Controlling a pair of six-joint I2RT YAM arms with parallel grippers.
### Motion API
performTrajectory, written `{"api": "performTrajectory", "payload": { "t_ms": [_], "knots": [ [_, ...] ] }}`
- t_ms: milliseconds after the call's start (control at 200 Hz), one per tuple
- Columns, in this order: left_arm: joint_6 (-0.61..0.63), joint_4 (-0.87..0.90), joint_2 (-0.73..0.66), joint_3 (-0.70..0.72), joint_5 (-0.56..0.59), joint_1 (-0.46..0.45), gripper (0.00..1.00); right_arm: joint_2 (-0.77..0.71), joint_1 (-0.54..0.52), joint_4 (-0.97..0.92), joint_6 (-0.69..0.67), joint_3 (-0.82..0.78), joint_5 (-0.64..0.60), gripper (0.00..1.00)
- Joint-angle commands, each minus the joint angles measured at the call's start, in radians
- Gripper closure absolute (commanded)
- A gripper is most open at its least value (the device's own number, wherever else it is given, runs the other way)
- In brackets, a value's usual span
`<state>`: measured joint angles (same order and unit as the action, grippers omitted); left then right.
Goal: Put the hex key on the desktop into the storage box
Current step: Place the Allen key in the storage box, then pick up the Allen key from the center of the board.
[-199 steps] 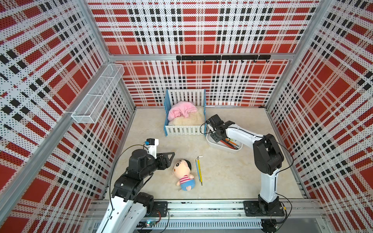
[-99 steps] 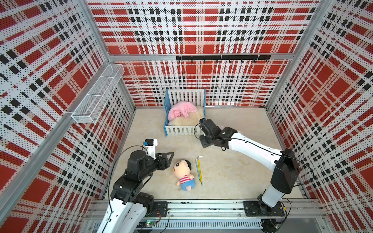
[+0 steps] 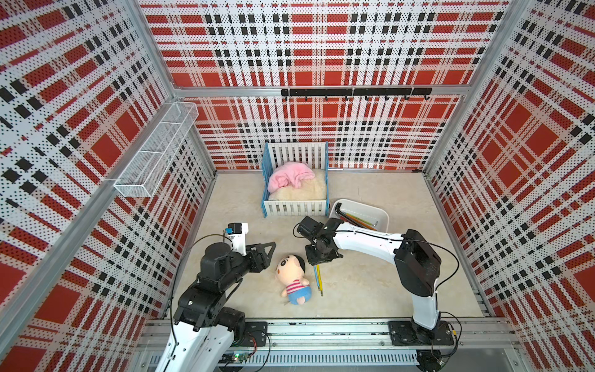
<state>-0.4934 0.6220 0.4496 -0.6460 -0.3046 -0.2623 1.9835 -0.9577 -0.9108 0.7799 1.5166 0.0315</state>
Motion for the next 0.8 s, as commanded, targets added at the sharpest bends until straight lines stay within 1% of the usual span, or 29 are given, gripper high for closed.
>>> {"api": "performTrajectory", "payload": {
  "t_ms": [0, 160, 486, 797],
  "knots": [
    [-0.002, 0.002, -0.014, 0.005, 0.015, 0.006, 0.32, 0.026, 0.007, -0.049, 0.043, 0.022, 0.027, 0.7],
    [-0.004, 0.002, -0.014, 0.005, 0.018, 0.007, 0.32, 0.038, 0.013, -0.042, 0.051, 0.013, 0.013, 0.76],
    [-0.004, 0.002, -0.013, 0.003, 0.018, 0.006, 0.32, 0.091, 0.021, -0.042, 0.045, 0.045, 0.004, 0.76],
    [-0.001, 0.001, -0.011, 0.003, 0.013, 0.007, 0.32, 0.099, 0.03, -0.03, 0.057, 0.034, -0.004, 0.81]
  ]
}}
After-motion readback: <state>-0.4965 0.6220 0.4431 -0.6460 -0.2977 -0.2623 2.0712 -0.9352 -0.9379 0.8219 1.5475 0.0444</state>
